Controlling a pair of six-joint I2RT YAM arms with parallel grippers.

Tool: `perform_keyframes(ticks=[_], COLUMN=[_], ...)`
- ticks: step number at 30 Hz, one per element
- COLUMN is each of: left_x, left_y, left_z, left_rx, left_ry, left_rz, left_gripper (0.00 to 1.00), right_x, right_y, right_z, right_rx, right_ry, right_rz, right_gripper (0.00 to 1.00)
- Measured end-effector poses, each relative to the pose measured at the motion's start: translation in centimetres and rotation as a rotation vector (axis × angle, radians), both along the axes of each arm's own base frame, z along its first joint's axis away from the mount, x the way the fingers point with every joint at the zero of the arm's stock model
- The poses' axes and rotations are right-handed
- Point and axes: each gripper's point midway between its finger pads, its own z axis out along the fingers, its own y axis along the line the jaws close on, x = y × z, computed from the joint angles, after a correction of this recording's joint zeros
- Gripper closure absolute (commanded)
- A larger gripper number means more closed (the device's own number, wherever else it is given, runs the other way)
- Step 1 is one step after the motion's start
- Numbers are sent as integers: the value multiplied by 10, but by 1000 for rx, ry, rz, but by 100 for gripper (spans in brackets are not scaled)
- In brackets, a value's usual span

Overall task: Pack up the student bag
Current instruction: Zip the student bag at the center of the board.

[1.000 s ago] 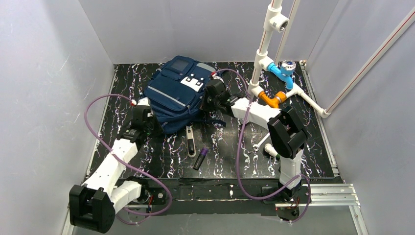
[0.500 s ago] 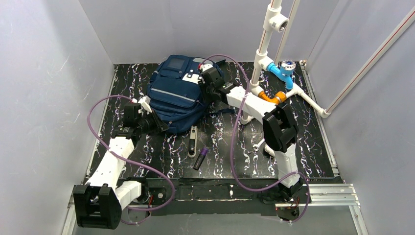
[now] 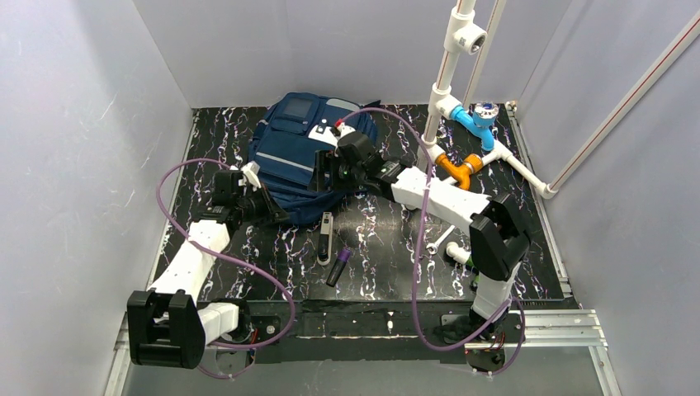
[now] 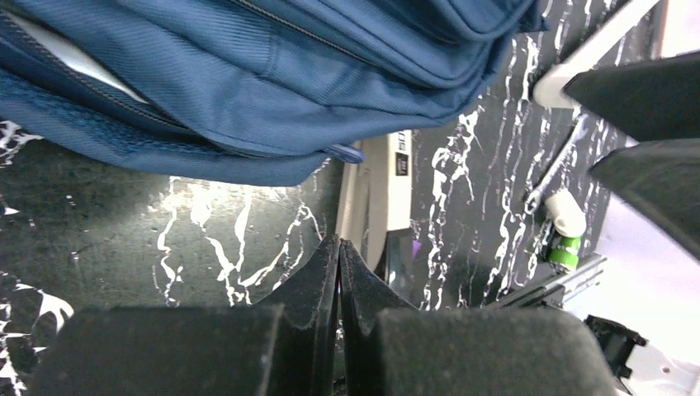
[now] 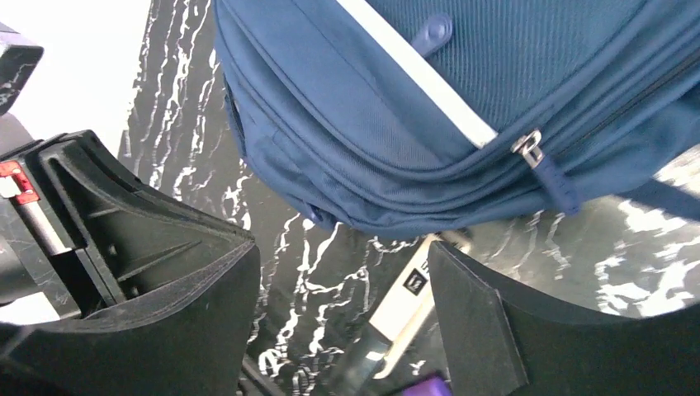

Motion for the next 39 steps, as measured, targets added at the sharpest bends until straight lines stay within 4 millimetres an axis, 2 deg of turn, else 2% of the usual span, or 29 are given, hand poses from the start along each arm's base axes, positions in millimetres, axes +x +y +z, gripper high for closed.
perform_keyframes(ticks=[2, 3, 4, 6, 8, 13, 17, 20, 22, 23, 25, 26, 29, 39], left_x=[2, 3, 4, 6, 10, 19, 19, 22, 23, 23, 24, 24, 24, 30], left_y=[4, 6, 7, 8, 7, -2, 0, 5, 7, 8, 8, 9, 10, 0], left_z=[-5, -7, -8, -8, -7, -14, -20, -15, -10, -9, -6, -5, -6, -15], left_rx=[22, 30, 39, 44, 30, 17, 39, 56, 59, 59, 58, 58, 64, 159], left_ry=[11, 13, 14, 7, 1, 6, 12, -12, -29, -36, -44, -46, -47, -83], left_rz=[18, 26, 34, 41, 52, 62, 96, 127, 141, 144, 151, 155, 164, 154], left_gripper=[100, 84, 74, 61, 53, 49, 48, 48, 48, 47, 45, 44, 44, 51], right_x=[-6, -6, -6, -3, 0, 1, 1, -6, -11, -11, -5, -1, 17, 19], right_y=[6, 8, 9, 11, 13, 15, 20, 10, 3, 1, 3, 6, 20, 20], right_z=[-14, -24, -31, -42, -47, -55, -63, -79, -92, -97, -101, -101, -97, -88], right_rx=[55, 73, 81, 98, 138, 236, 280, 281, 269, 267, 284, 291, 342, 431], right_ry=[74, 116, 145, 195, 238, 348, 441, 489, 520, 532, 551, 559, 577, 655], right_rz=[-21, -36, -49, -73, -97, -189, -253, -309, -349, -365, -390, -389, -404, -482], right_gripper=[14, 14, 14, 14, 14, 16, 17, 20, 27, 34, 53, 70, 99, 99])
